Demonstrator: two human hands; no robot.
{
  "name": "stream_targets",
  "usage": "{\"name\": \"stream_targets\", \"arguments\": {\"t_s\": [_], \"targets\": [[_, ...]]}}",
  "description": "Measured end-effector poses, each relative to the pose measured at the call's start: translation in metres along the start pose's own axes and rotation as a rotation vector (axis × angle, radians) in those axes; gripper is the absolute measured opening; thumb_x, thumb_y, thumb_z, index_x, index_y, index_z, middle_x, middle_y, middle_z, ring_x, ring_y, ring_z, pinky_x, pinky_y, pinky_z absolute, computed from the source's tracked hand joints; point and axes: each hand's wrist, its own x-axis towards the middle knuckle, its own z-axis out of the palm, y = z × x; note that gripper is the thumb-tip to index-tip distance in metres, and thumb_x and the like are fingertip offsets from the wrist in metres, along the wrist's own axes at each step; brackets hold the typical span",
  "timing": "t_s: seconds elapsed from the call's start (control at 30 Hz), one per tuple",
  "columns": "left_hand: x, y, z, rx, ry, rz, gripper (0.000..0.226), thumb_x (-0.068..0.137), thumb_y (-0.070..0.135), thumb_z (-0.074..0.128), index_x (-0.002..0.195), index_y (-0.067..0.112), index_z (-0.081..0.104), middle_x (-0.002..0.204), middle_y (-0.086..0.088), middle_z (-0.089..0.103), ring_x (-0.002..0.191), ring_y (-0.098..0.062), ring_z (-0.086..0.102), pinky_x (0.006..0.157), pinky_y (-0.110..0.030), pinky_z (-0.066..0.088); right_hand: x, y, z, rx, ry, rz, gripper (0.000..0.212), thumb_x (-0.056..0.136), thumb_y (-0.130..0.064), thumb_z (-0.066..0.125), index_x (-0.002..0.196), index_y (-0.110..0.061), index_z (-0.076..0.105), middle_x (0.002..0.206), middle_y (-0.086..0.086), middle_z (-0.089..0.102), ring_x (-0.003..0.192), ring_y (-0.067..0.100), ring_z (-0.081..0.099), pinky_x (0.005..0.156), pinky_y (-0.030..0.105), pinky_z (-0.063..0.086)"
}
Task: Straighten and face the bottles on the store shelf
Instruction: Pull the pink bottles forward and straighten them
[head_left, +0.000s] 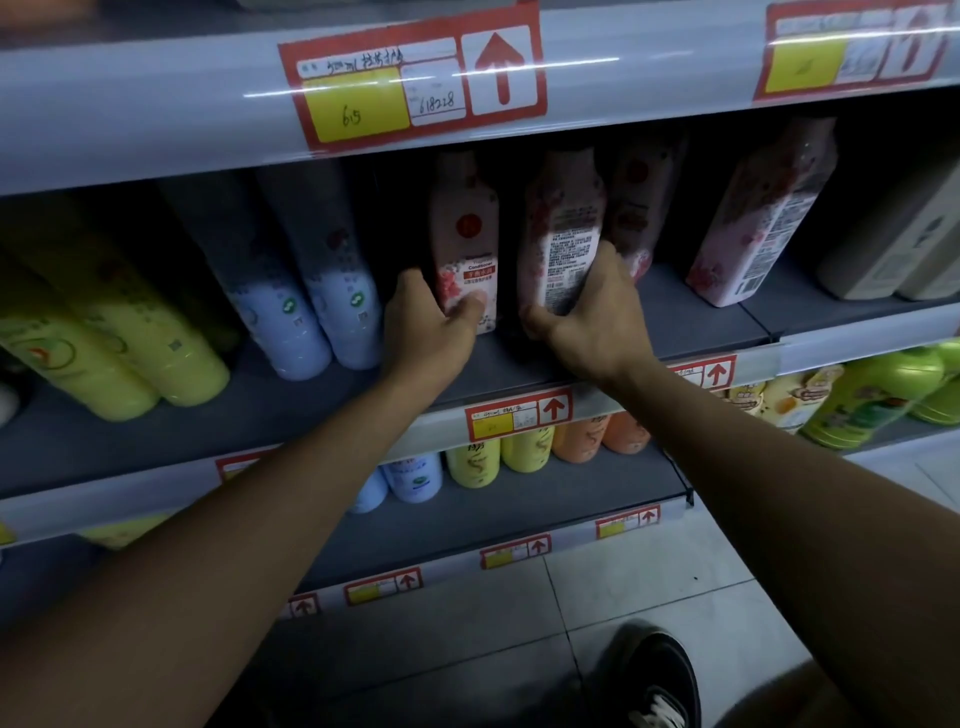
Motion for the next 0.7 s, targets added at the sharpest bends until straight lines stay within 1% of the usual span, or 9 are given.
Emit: {"name": "stream_targets", "arguments": {"t_s": [0.07,0.17,0.27,0.37,0.43,0.53,0.6,0.67,0.7], "targets": [[-0.001,0.004,0.001,0.025,0.039,0.008,0.044,0.078,0.046,0.078,0.099,0.015,0.054,0.103,0.0,0.066,0.091,-0.017,0.062,0.073,-0.025,0.043,0.001,0.004,-0.002,0.022,-0.031,0.0,0.064,0.066,-0.047,0.078,0.116,-0.023,0.047,0.116,0.0,0.063,0.108,0.02,0.063,0.091,0.044,0.055],[0.001,0.007,0.007,0.083,0.099,0.007,0.061,0.067,0.059,0.08,0.1,0.011,0.06,0.103,-0.004,0.065,0.094,-0.02,0.063,0.071,-0.027,0.046,0.003,-0.001,-0.001,-0.001,-0.016,0.01,0.072,0.063,-0.054,0.085,0.113,-0.021,0.046,0.116,0.001,0.063,0.108,0.021,0.062,0.087,0.043,0.056],[0.005,0.01,0.012,0.081,0.104,-0.02,0.067,0.061,0.067,0.077,0.096,0.012,0.065,0.098,-0.002,0.068,0.089,-0.018,0.066,0.066,-0.027,0.048,0.008,0.0,0.005,-0.043,-0.009,0.018,0.078,0.062,-0.063,0.08,0.115,-0.015,0.048,0.115,0.005,0.053,0.111,0.023,0.053,0.089,0.04,0.051],[0.006,0.009,0.013,0.087,0.125,-0.028,0.068,0.055,0.076,0.07,0.089,0.018,0.07,0.09,0.003,0.071,0.082,-0.015,0.069,0.064,-0.027,0.054,0.01,0.002,0.003,0.067,-0.063,0.062,0.067,0.062,-0.054,0.079,0.111,-0.019,0.048,0.108,0.0,0.06,0.098,0.016,0.062,0.082,0.04,0.057],[0.006,0.009,0.013,0.092,0.134,-0.036,0.059,0.058,0.072,0.072,0.085,0.019,0.071,0.086,0.004,0.071,0.078,-0.014,0.069,0.062,-0.026,0.053,0.01,0.002,0.001,0.029,-0.033,0.048,0.068,0.063,-0.055,0.081,0.109,-0.02,0.045,0.108,0.0,0.062,0.098,0.018,0.063,0.082,0.041,0.057],[0.005,0.012,0.011,0.095,0.136,-0.033,0.051,0.062,0.065,0.073,0.084,0.018,0.07,0.082,0.007,0.07,0.073,-0.01,0.067,0.056,-0.021,0.046,0.008,-0.001,0.0,-0.036,0.014,0.015,0.084,0.055,-0.071,0.079,0.111,-0.019,0.044,0.111,0.0,0.06,0.103,0.021,0.061,0.083,0.043,0.056],[0.002,0.015,0.01,0.081,0.137,-0.039,0.044,0.067,0.053,0.077,0.086,0.015,0.066,0.079,0.01,0.064,0.069,-0.007,0.06,0.053,-0.019,0.039,0.008,0.0,0.001,0.022,-0.045,0.022,0.077,0.056,-0.065,0.074,0.112,-0.02,0.044,0.109,-0.001,0.062,0.101,0.019,0.063,0.086,0.044,0.056],[-0.001,0.017,0.009,0.076,0.146,-0.042,0.041,0.071,0.045,0.078,0.087,0.013,0.058,0.078,0.01,0.057,0.066,-0.007,0.052,0.057,-0.02,0.037,0.01,0.004,0.0,0.046,-0.095,0.042,0.068,0.058,-0.055,0.07,0.111,-0.02,0.045,0.105,-0.001,0.066,0.096,0.019,0.065,0.086,0.044,0.056],[-0.001,0.017,0.008,0.073,0.149,-0.043,0.042,0.071,0.043,0.078,0.088,0.013,0.054,0.079,0.01,0.056,0.066,-0.007,0.051,0.059,-0.021,0.038,0.011,0.005,-0.002,0.042,-0.092,0.043,0.068,0.06,-0.053,0.073,0.112,-0.019,0.046,0.106,-0.001,0.066,0.096,0.019,0.066,0.086,0.044,0.057]]}}
